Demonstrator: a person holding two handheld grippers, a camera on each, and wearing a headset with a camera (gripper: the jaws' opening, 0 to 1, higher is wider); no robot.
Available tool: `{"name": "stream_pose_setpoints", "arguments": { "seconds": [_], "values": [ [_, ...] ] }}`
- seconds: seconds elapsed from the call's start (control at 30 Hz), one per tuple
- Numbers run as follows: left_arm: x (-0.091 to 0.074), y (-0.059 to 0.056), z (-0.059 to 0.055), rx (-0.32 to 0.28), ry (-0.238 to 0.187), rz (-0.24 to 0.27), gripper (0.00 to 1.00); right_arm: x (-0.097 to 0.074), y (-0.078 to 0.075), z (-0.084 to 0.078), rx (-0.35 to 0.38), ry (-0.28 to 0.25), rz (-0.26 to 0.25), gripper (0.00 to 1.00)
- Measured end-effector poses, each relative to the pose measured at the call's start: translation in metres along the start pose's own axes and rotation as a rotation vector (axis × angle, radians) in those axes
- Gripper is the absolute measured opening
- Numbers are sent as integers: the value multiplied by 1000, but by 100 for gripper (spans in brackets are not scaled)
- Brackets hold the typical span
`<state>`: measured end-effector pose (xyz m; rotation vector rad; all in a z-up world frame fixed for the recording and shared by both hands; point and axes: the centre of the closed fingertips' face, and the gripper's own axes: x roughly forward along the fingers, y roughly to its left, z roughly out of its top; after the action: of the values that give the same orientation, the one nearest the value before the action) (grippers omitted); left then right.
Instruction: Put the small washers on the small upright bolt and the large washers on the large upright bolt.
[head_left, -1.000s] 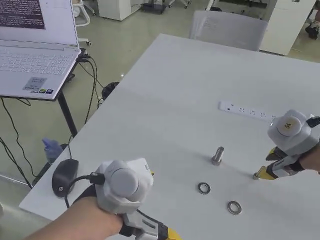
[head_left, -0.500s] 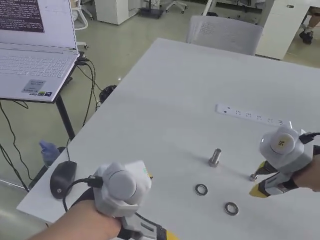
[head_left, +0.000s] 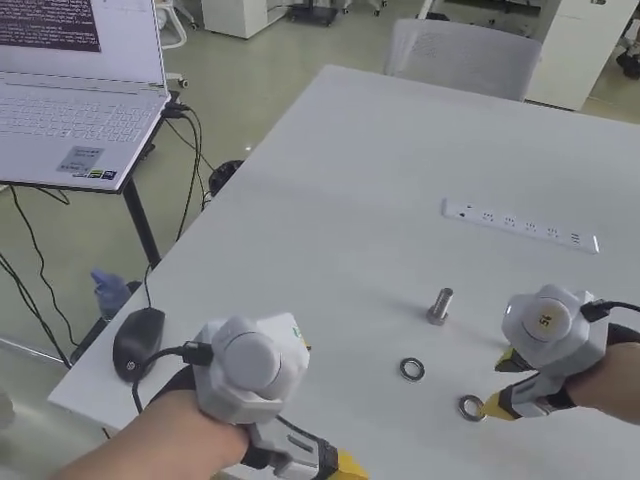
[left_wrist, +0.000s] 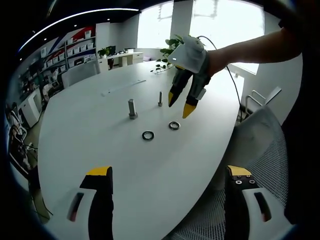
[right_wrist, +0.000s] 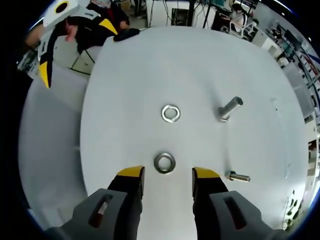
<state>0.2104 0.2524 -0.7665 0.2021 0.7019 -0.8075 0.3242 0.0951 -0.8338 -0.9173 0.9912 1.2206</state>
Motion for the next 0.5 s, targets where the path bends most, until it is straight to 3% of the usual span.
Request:
{"name": "stream_pose_setpoints", "arguments": {
  "seconds": [0.3, 0.5],
  "values": [
    [-1, -3, -3, 5, 8, -4, 91, 28, 0, -10, 13, 17, -3, 39],
    [-2, -3, 1, 6, -1, -3, 91, 37, 2, -12, 20, 20, -4, 39]
  ]
}}
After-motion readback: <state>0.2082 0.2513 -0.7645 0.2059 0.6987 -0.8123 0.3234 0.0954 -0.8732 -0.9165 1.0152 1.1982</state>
